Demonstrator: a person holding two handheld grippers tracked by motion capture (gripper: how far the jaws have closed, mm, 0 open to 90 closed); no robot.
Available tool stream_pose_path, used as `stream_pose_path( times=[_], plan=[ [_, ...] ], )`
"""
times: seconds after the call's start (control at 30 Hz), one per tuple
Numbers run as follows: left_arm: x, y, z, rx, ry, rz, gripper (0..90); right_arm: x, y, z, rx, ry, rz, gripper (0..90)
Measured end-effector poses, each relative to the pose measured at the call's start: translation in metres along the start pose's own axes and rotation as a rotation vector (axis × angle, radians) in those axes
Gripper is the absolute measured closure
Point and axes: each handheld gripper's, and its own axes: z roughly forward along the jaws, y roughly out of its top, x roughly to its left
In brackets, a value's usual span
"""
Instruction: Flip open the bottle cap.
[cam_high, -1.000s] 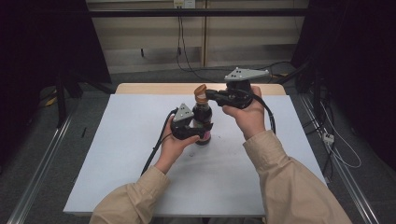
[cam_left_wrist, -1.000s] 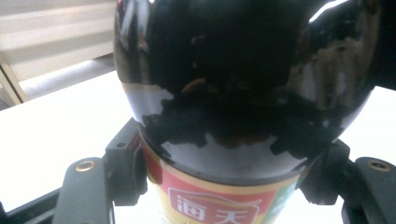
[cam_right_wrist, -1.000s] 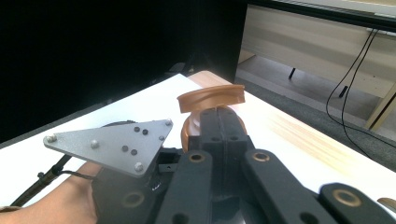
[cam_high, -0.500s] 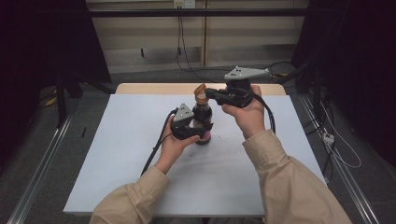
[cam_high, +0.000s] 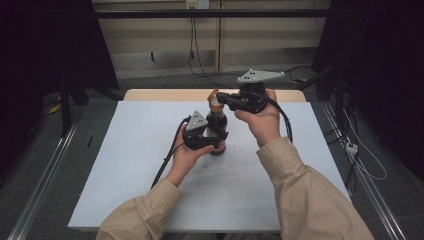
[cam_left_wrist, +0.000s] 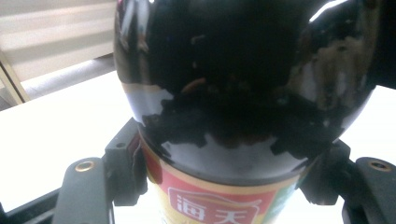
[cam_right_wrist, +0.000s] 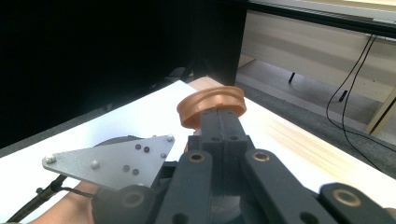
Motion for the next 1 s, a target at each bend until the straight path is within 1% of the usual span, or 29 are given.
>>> stream_pose_path(
  times=[0.1, 0.17, 0.2, 0.27, 0.3, 0.43, 0.5, 0.6, 0.63, 0.67, 0.73, 0.77, 0.8, 0.83, 0.87, 0.93, 1.0],
  plan=[
    [0.0, 0.0, 0.0, -0.001, 0.002, 0.0, 30.3, 0.001, 0.001, 0.001, -0.002, -0.002, -0.001, 90.0],
    [-0.003, -0.001, 0.002, -0.02, 0.052, -0.005, 30.3, 0.001, 0.002, 0.001, -0.007, 0.0, 0.002, 90.0],
    [-0.002, -0.001, 0.002, -0.016, 0.04, -0.005, 30.3, 0.001, 0.002, 0.002, -0.011, 0.002, 0.002, 90.0],
    [-0.002, -0.001, 0.002, -0.016, 0.039, -0.002, 30.2, 0.002, 0.004, 0.002, -0.023, 0.008, 0.007, 90.0],
    [-0.003, -0.001, 0.002, -0.018, 0.041, -0.008, 30.2, 0.003, 0.005, 0.002, -0.028, 0.012, 0.008, 90.0],
    [-0.002, -0.001, 0.001, -0.021, 0.039, -0.007, 29.9, 0.005, 0.006, 0.002, -0.029, 0.016, 0.002, 90.0],
    [-0.002, -0.001, 0.001, -0.022, 0.039, -0.007, 29.7, 0.005, 0.004, 0.001, -0.032, 0.018, 0.001, 90.0],
    [-0.002, -0.002, 0.002, -0.031, 0.039, -0.015, 29.3, 0.003, 0.0, -0.001, -0.038, 0.02, 0.015, 90.0],
    [-0.001, -0.002, 0.001, -0.022, 0.023, -0.011, 29.1, 0.002, -0.003, -0.001, -0.036, 0.019, 0.021, 89.1],
    [0.0, -0.002, 0.001, -0.024, 0.022, -0.014, 28.9, 0.002, -0.005, -0.002, -0.037, 0.02, 0.028, 83.6],
    [0.001, -0.003, 0.0, -0.014, 0.009, -0.025, 28.0, 0.002, -0.009, -0.004, -0.049, 0.014, 0.048, 77.4],
    [0.002, -0.003, -0.001, -0.002, 0.006, -0.039, 26.2, 0.002, -0.011, -0.006, -0.048, 0.009, 0.048, 75.6],
    [0.003, -0.003, -0.002, 0.015, 0.015, -0.034, 23.8, 0.002, -0.012, -0.007, -0.053, 0.015, 0.047, 73.0],
    [0.003, -0.003, -0.003, 0.023, 0.034, -0.038, 21.4, 0.003, -0.014, -0.009, -0.05, 0.008, 0.043, 68.9],
    [0.004, -0.003, -0.004, 0.028, 0.032, -0.051, 18.8, 0.004, -0.016, -0.011, -0.048, 0.001, 0.041, 65.9],
    [0.004, -0.002, -0.006, 0.041, 0.036, -0.051, 18.3, 0.005, -0.019, -0.015, -0.05, 0.014, 0.039, 59.8],
    [0.002, 0.0, -0.01, 0.035, 0.017, -0.055, 18.0, 0.006, -0.023, -0.02, -0.056, 0.008, 0.041, 52.0]
  ],
)
